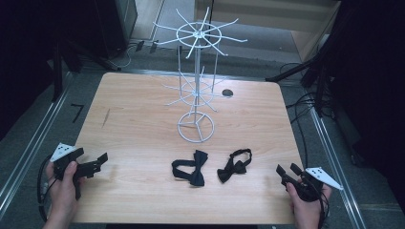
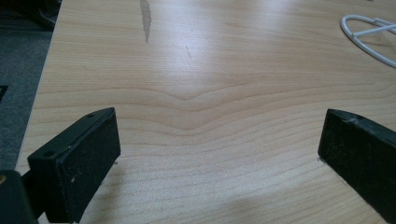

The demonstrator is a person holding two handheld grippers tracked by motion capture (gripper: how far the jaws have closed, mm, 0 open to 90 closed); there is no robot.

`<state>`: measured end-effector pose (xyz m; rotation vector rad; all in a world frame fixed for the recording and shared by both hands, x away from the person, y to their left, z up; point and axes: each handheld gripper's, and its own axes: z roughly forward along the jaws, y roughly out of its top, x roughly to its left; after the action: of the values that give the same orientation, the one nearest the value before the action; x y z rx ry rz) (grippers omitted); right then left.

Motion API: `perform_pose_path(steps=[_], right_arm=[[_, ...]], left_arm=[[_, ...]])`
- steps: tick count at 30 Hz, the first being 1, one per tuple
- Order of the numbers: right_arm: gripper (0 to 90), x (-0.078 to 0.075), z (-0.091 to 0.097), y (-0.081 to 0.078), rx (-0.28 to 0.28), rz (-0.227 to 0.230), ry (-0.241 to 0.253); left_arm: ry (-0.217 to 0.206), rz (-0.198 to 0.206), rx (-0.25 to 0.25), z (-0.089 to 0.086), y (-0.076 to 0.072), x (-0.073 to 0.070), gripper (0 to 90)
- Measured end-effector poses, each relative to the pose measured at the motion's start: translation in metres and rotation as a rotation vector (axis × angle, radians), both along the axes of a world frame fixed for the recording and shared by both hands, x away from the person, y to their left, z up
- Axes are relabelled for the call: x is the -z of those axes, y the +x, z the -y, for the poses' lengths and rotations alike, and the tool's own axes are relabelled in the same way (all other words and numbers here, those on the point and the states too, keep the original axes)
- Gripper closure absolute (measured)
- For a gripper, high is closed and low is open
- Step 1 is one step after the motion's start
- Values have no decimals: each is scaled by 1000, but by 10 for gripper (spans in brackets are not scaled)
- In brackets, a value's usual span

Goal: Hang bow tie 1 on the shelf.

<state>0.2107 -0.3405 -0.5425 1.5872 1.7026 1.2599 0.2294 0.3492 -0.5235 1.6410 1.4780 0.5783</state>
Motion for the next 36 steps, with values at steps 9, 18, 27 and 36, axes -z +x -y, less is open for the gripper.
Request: perform_pose_path(steps=[9, 18, 27, 36], right_arm=[[393, -13, -30, 0, -44, 21, 1], [398, -21, -54, -1, -83, 37, 5], [398, -25, -72, -1, -121, 39, -11], [398, -26, -90, 0, -156, 33, -17]], left_arm=[[1, 2, 4, 0, 0, 0, 0], [6, 2, 6, 1, 0, 0, 0], [4, 2, 7, 1, 1, 0, 0], [4, 3, 6, 1, 1, 0, 0]])
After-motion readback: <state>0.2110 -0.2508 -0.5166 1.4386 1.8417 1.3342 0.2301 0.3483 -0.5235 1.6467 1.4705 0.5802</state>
